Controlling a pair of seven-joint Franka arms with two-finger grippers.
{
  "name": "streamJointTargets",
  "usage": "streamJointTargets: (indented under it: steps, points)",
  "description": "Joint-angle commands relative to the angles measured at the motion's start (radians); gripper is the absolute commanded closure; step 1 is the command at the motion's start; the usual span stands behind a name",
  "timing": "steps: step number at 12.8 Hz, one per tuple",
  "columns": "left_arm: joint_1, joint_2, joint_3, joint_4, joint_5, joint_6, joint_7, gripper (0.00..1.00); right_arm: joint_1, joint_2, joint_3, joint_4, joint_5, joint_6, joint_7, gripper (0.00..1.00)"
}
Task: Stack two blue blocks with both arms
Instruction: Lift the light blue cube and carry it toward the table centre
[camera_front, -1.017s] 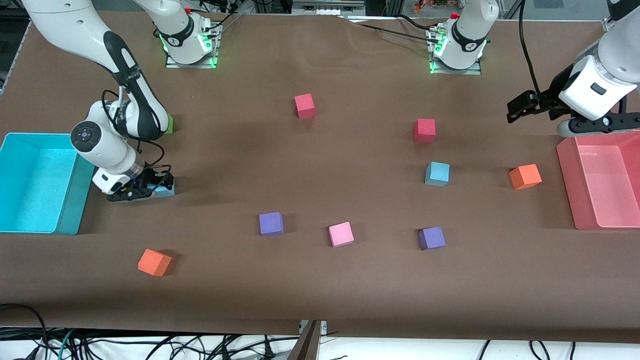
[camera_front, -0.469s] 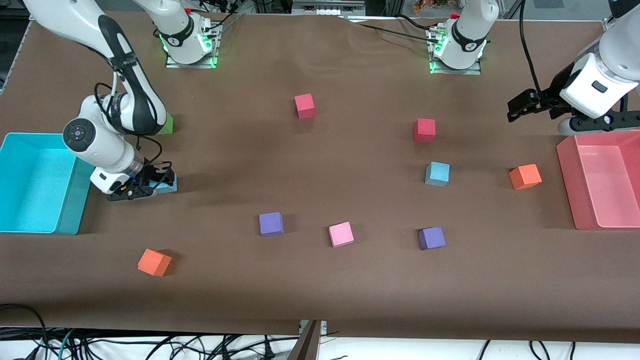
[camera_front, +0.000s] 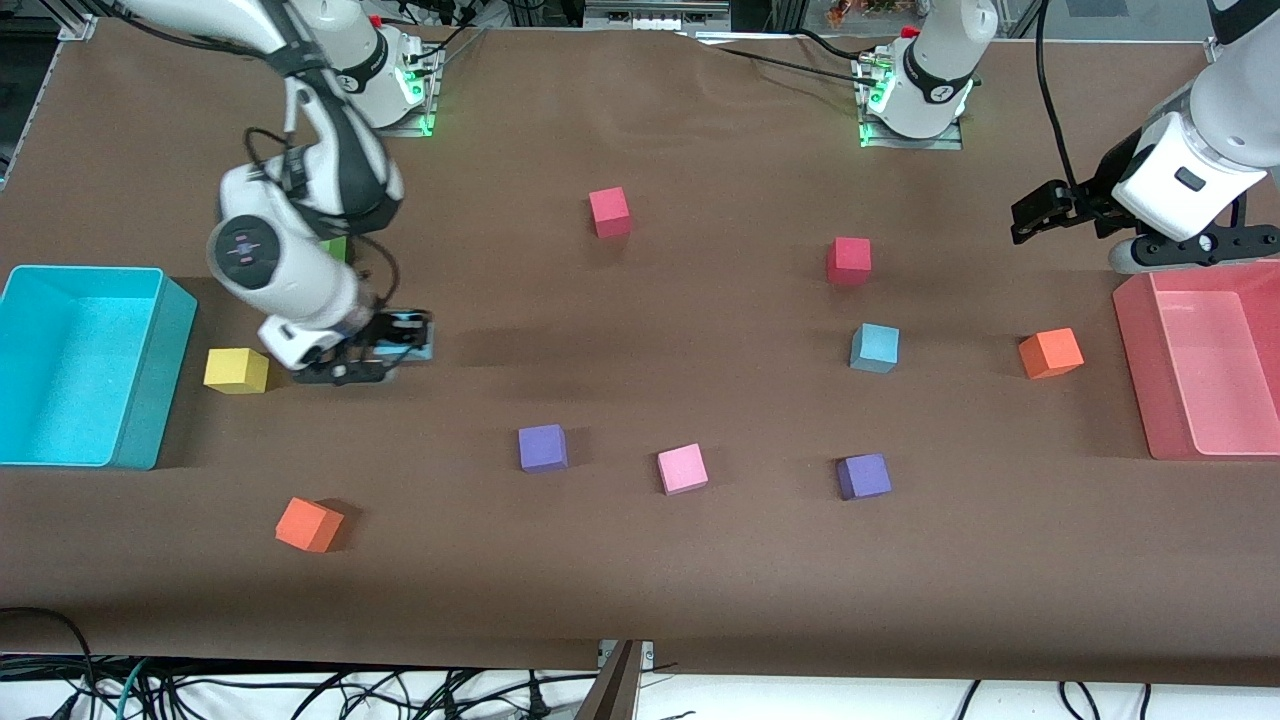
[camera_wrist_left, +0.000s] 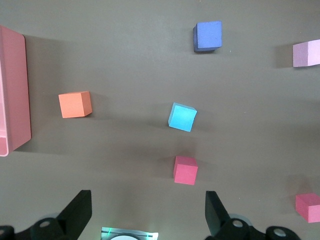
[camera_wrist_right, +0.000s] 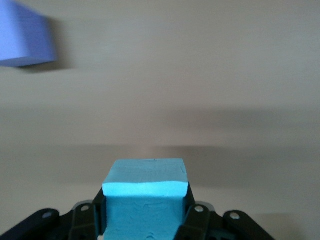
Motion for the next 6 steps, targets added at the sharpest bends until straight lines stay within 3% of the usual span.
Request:
streamJointTargets:
  steps: [1,6]
  points:
    - [0.011,-0.020,-0.009,-0.021,0.024,0.012,0.020,0.00,0.153,0.155,-0.006,0.187,0.000,-0.024,0.197,0.65]
    - [0.010,-0.007,-0.009,-0.042,0.022,0.026,0.025,0.00,0.349,0.387,-0.006,0.423,-0.008,-0.010,0.538,0.65]
